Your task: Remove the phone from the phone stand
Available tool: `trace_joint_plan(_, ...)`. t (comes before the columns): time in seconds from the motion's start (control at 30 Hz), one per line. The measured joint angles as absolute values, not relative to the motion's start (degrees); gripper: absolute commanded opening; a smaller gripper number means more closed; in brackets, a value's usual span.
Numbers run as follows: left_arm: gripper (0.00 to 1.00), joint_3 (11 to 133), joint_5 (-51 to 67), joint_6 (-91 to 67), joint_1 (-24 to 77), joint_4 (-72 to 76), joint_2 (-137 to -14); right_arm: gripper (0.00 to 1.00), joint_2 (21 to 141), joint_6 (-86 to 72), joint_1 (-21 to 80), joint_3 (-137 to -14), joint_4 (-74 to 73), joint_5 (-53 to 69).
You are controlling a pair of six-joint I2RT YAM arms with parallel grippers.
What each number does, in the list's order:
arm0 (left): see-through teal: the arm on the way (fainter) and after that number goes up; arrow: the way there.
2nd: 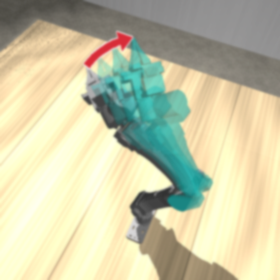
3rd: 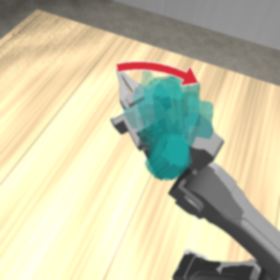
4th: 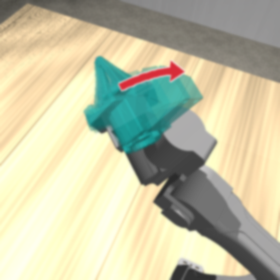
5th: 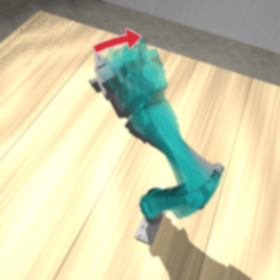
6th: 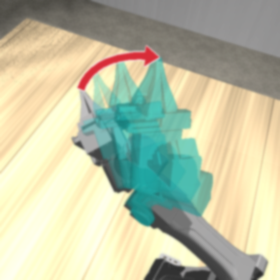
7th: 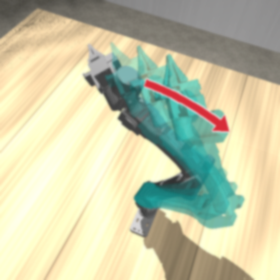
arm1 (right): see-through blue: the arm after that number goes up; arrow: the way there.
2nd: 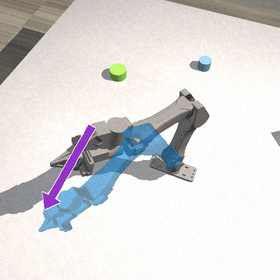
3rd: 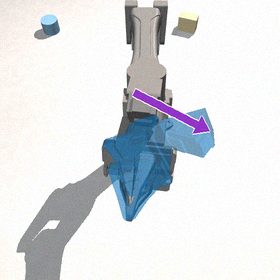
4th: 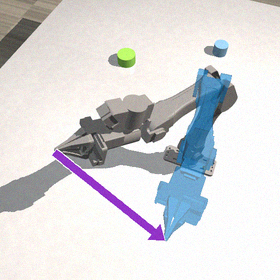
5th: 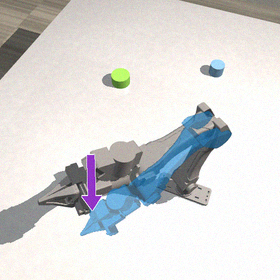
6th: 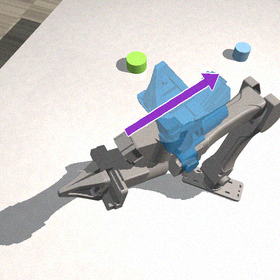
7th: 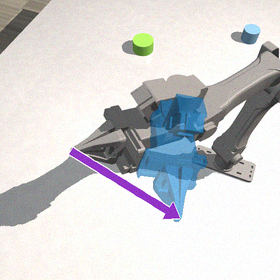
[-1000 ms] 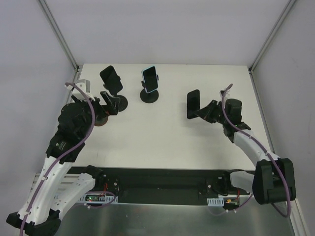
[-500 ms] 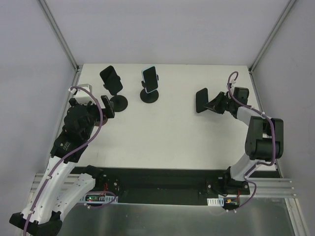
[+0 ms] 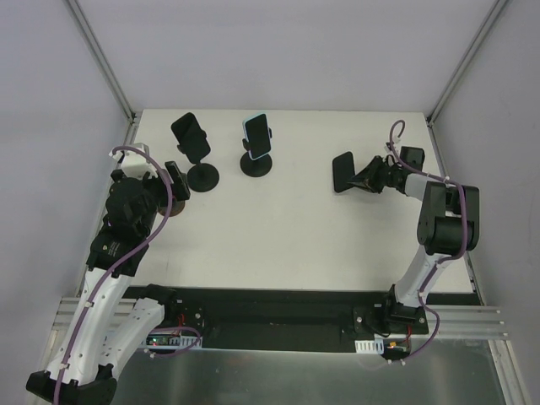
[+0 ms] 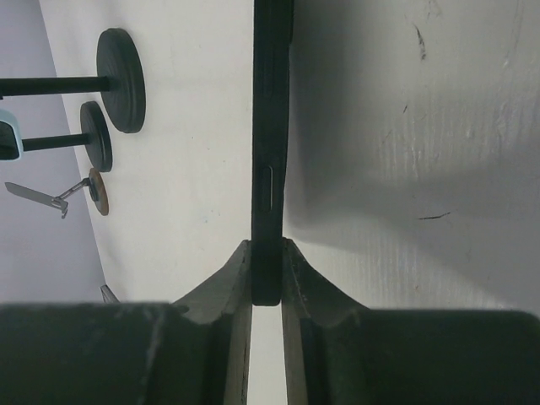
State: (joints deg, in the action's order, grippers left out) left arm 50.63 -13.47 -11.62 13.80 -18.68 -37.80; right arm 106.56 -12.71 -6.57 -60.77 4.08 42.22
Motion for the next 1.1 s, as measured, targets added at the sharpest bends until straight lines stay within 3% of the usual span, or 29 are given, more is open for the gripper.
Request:
trace_joint_plan(0.27, 0.99, 50.61, -13.17, -12.1, 13.8, -18.68, -37.8, 0.44, 107.96, -12.32, -6.94, -60.77, 4.03, 43.77)
trace_joint_plan(0.7, 0.99, 49.98, -12.19, -12.62, 13.78, -18.7, -37.87, 0.73, 107.7, -9.19, -7.49, -58.94, 2.55, 39.38)
trace_joint_plan(0.83, 0.99, 49.91, -12.21, -12.67, 13.76, -18.7, -37.87, 0.99, 104.01, -7.49, -7.62, -57.06, 1.96, 35.4)
trace_joint_plan(1.1, 0.99, 49.82, -12.47, -13.37, 13.39, -18.68, -37.87, 0.96, 89.06, -4.54, -7.05, -49.36, -1.19, 20.45)
